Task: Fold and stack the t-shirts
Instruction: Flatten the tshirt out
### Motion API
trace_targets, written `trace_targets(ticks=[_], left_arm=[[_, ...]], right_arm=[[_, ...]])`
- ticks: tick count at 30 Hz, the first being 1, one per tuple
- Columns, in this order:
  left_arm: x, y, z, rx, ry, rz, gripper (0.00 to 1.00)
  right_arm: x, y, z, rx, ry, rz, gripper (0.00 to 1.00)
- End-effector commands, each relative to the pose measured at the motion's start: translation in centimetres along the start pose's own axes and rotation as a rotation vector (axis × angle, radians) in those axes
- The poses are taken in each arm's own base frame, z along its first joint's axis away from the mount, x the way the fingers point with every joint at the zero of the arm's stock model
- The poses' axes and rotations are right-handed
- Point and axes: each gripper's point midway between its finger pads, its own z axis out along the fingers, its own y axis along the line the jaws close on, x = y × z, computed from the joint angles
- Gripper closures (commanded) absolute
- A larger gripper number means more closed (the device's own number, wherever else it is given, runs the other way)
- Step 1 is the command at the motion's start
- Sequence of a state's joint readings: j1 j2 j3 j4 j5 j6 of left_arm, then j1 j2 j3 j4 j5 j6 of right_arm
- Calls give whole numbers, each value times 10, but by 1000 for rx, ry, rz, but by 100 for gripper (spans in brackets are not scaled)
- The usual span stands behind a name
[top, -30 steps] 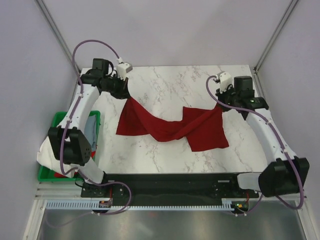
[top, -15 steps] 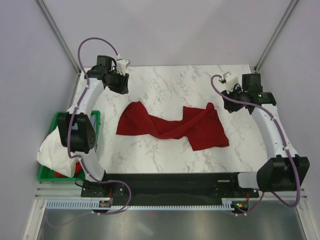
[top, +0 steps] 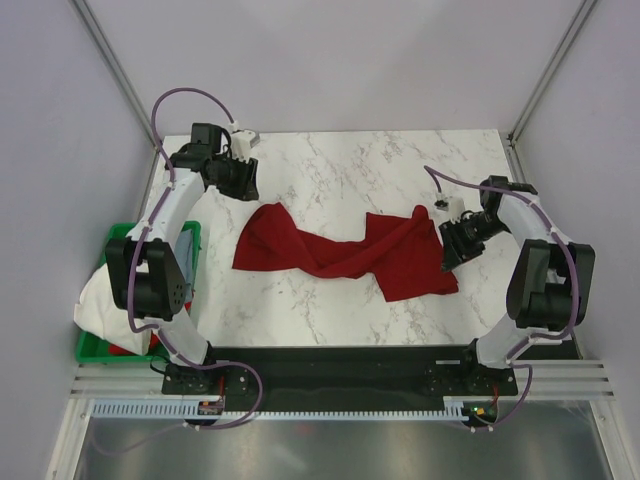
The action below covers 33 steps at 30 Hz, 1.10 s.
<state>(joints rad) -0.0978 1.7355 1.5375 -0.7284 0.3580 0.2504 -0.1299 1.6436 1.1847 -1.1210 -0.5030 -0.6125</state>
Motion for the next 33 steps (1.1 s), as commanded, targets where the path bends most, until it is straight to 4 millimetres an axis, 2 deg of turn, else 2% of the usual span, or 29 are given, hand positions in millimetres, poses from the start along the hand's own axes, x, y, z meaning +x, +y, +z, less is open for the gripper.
trace_targets(ticks=[1, 7, 11, 20, 24, 33], left_arm=[[-11, -9, -8, 30, -51, -8, 54], [-9, -8, -11, 17, -50, 8, 53], [-9, -7, -10, 16, -49, 11, 53], [-9, -6, -10, 6, -47, 19, 53], [-8, -4, -10, -2, -42, 23, 53], [-8, -2, -9, -10, -40, 30, 53]], right_arm=[[-5, 2, -4, -82, -11, -9, 58], [13, -23, -1, -63, 32, 24, 57], [14, -35, -4, -66, 16, 51, 56], [14, -35, 2, -153, 45, 81, 55], [21, -34, 8, -201, 80, 100, 55], [22, -34, 10, -229, 80, 117, 55]])
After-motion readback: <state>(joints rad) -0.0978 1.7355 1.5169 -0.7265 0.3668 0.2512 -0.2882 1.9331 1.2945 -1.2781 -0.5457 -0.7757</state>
